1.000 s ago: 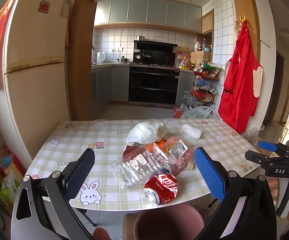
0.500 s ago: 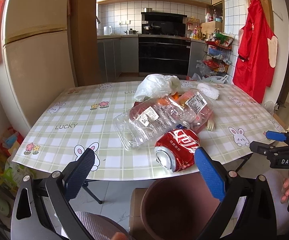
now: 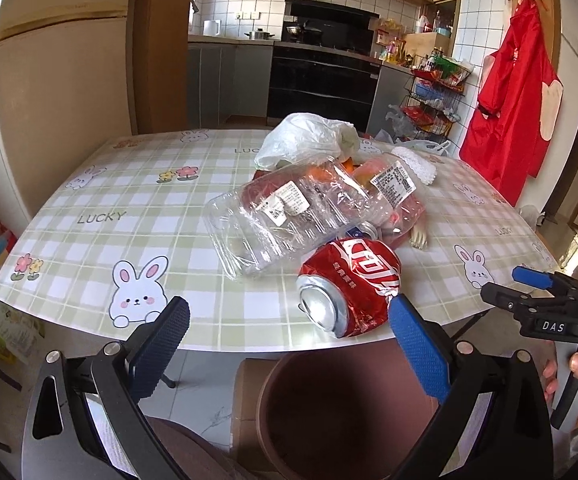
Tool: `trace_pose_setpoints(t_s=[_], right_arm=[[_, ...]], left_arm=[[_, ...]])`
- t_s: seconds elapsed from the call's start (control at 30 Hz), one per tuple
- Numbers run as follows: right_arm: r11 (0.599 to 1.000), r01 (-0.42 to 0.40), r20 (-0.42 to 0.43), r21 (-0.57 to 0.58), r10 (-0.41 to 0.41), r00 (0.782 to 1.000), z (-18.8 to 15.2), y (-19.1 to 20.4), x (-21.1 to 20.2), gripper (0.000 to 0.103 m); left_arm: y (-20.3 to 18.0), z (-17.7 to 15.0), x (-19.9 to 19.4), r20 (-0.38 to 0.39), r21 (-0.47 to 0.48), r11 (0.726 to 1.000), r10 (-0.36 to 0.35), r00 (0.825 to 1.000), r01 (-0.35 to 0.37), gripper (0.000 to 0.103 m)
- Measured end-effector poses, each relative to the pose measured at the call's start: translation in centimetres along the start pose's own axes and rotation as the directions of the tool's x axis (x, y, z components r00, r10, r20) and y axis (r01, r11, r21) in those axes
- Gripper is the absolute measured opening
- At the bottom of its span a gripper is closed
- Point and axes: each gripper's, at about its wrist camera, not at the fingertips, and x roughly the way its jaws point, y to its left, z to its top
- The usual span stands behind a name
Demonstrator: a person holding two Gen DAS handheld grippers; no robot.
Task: Collect trash
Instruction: 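Move both tools forward toward the trash pile on the table, then grasp the bubble-wrap roll with the right tool while the left tool grasps the white plastic bag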
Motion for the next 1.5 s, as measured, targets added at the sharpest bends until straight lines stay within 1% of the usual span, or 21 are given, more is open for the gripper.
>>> trace_pose_setpoints(t_s=[0.1, 0.2, 0.4, 0.5, 0.6, 0.67, 0.73, 0.9, 1.0, 1.1, 1.17, 1.27, 1.33, 1.37, 1.4, 1.43, 1.47, 1.5], right_arm=[[1.0, -0.006, 0.003, -0.007, 0.006, 1.0, 0.3, 0.2, 0.4, 0.097], [1.0, -0.004, 0.014, -0.012, 0.004, 1.0, 0.5, 0.0, 0.4, 0.097], [1.0, 0.023, 0.033, 0.009, -0.023, 0.999, 1.4, -2.0, 0.5, 0.097], [0.999, 0.045, 0.05, -0.004, -0.044, 0.998, 2.6, -3.1, 0.6, 0.097], [0.998, 0.048, 0.072, -0.032, -0.046, 0.996, 4.8, -4.4, 1.1, 0.097], [0.997, 0.051, 0.092, -0.062, -0.045, 0.995, 6.6, -5.4, 1.6, 0.097], [0.996, 0.043, 0.104, -0.081, -0.034, 0.994, 9.0, -7.1, 2.7, 0.097], [0.993, 0.083, 0.118, -0.086, -0.072, 0.99, 15.9, -11.8, 7.5, 0.097], [0.993, 0.091, 0.13, -0.072, -0.081, 0.988, 19.3, -14.3, 11.0, 0.097], [0.99, 0.111, 0.131, -0.085, -0.099, 0.986, 21.9, -15.6, 14.9, 0.094], [0.988, 0.119, 0.131, -0.1, -0.106, 0.986, 23.3, -15.9, 17.2, 0.088], [0.983, 0.134, 0.121, -0.126, -0.119, 0.986, 24.7, -15.5, 19.9, 0.088], [0.972, 0.176, 0.102, -0.159, -0.161, 0.982, 25.2, -14.8, 21.7, 0.089], [0.965, 0.197, 0.08, -0.171, -0.186, 0.979, 25.4, -14.8, 22.7, 0.089], [0.958, 0.232, 0.06, -0.17, -0.224, 0.973, 25.4, -14.8, 23.5, 0.089], [0.948, 0.276, 0.037, -0.158, -0.273, 0.961, 25.3, -15.1, 24.2, 0.089], [0.952, 0.275, 0.017, -0.136, -0.276, 0.961, 25.0, -15.5, 24.6, 0.078], [0.964, 0.238, 0.007, -0.115, -0.239, 0.971, 24.9, -15.8, 24.8, 0.058]], left_arm=[[-1.0, 0.2, 1.0, -0.017, 0.022, 1.0, -0.014, 1.0, 0.015, 0.094], [-1.6, 0.3, 1.3, -0.013, 0.038, 0.999, -0.021, 1.0, 0.021, 0.093], [-1.4, 1.5, 2.0, -0.009, 0.026, 0.999, -0.019, 1.0, 0.02, 0.093], [-1.0, 4.1, 2.2, 0.031, 0.053, 0.999, -0.005, 0.999, 0.003, 0.093], [-0.4, 6.7, 2.4, 0.074, 0.056, 0.998, -0.006, 0.997, 0.002, 0.093], [0.2, 8.3, 2.9, 0.082, 0.038, 0.999, -0.012, 0.997, 0.009, 0.093], [0.8, 10.0, 3.8, 0.077, 0.02, 1.0, -0.018, 0.997, 0.016, 0.093], [1.9, 14.2, 7.2, 0.067, 0.011, 0.999, -0.045, 0.997, 0.044, 0.093], [2.1, 16.4, 9.6, 0.056, 0.019, 1.0, -0.026, 0.998, 0.025, 0.093], [2.1, 17.6, 11.6, 0.046, 0.012, 1.0, -0.021, 0.999, 0.021, 0.093], [2.2, 17.8, 12.6, 0.03, 0.004, 1.0, -0.028, 0.999, 0.028, 0.093], [2.4, 17.7, 14.0, 0.012, 0.01, 0.999, -0.039, 0.999, 0.039, 0.093], [2.5, 17.3, 14.9, -0.009, 0.016, 0.999, -0.047, 0.999, 0.047, 0.093], [2.6, 17.2, 15.3, -0.019, 0.018, 0.999, -0.049, 0.999, 0.049, 0.093], [2.8, 17.1, 15.6, -0.027, 0.019, 0.999, -0.049, 0.998, 0.049, 0.092], [3.0, 16.9, 15.8, -0.032, 0.019, 0.999, -0.048, 0.998, 0.048, 0.091], [3.2, 16.8, 15.8, -0.033, 0.017, 0.999, -0.048, 0.998, 0.049, 0.091], [3.4, 16.7, 15.8, -0.032, 0.013, 0.999, -0.049, 0.998, 0.049, 0.091]])
